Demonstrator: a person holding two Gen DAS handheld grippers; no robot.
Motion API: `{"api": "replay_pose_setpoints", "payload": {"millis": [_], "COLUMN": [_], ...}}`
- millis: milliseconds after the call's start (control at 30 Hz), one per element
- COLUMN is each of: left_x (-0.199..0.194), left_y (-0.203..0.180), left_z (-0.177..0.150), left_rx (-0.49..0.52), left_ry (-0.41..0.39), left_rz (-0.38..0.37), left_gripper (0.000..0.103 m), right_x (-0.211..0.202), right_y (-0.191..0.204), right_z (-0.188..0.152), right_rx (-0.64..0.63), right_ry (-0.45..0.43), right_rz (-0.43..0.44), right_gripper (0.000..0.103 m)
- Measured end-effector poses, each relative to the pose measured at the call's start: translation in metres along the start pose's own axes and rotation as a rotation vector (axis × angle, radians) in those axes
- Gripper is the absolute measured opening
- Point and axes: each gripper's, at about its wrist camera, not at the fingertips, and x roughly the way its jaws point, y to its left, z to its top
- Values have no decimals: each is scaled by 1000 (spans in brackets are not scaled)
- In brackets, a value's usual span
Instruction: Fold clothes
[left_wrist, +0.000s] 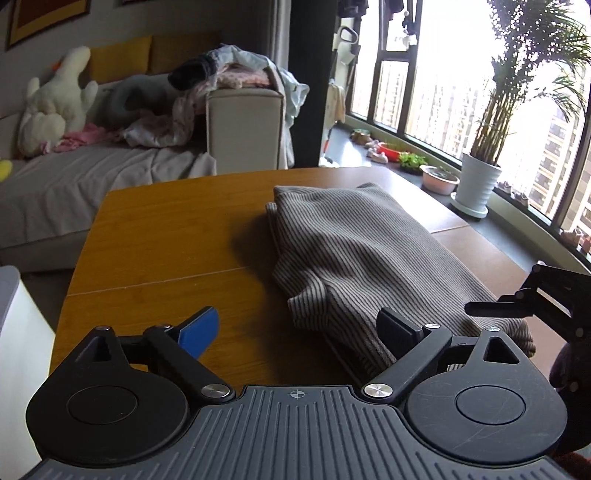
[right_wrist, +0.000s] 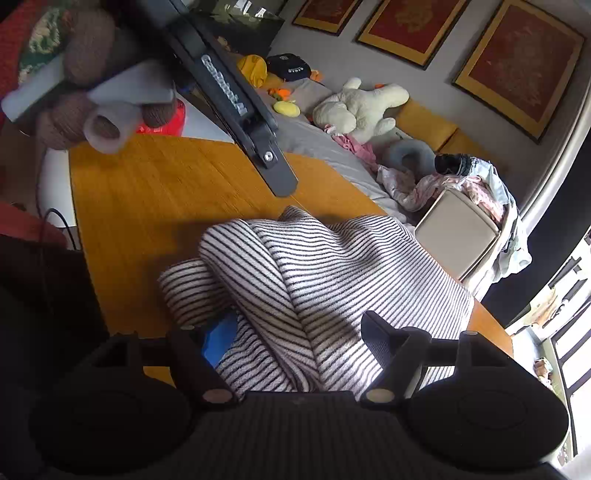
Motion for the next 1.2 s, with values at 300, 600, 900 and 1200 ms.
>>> {"api": "replay_pose_setpoints", "payload": {"millis": [300,600,900,1200], "left_x": [-13,-6,-10,-18], "left_y": [14,5,-4,-30], "left_z": [-3,-2,-4,-18], "left_rx": [-60,-41,5,178], "left_ry": [-21,2,16,5], "left_rz": [23,0,-1,-72], "left_gripper": [98,98,101,103], "right_x": [-47,-42,-49,-24], "right_y": [-53,-2,4,-31], "right_z": [18,-11,-9,-8], "right_rx": [176,84,57,298], "right_ry": [-68,8,-4,42], "right_rz": [10,107,169,175], "right_gripper": [19,37,56,48]}}
